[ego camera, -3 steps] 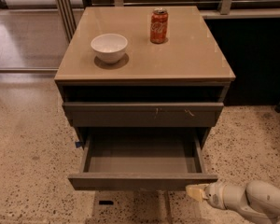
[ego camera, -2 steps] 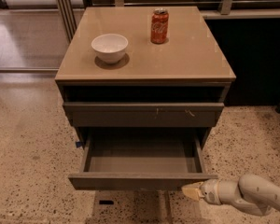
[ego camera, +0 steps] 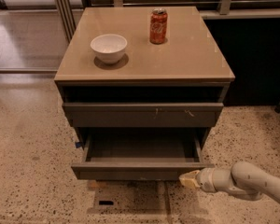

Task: Close middle drawer

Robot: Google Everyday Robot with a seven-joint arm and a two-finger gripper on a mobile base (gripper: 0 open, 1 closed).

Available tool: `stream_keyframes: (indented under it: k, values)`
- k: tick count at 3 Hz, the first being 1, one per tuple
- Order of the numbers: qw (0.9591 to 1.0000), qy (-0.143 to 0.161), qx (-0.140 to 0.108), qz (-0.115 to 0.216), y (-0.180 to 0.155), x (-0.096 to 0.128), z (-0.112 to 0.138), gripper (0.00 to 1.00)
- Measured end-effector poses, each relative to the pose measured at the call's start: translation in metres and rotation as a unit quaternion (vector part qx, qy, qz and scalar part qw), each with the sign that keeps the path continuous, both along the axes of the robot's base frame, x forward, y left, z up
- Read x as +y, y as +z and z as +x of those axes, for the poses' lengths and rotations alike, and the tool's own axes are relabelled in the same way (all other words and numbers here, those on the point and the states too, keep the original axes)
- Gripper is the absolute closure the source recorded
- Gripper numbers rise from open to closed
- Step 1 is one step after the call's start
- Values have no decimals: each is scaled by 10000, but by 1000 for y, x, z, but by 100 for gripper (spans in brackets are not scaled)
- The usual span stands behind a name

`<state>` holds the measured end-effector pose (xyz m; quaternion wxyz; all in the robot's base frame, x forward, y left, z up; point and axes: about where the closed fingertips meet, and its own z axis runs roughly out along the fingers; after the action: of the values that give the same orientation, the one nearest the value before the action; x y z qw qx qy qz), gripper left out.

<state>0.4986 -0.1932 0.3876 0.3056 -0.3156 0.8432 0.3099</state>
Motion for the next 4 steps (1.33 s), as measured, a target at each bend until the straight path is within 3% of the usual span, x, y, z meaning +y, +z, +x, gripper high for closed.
stream_keyframes:
  k: [2, 3, 4]
  values:
    - [9943, 83, -804, -695, 18, -3, 38, 100]
    - [9833, 25, -1287, -1290, 26, 5, 57, 100]
    - [9697, -431, -1596, -1798, 28, -12, 89, 100]
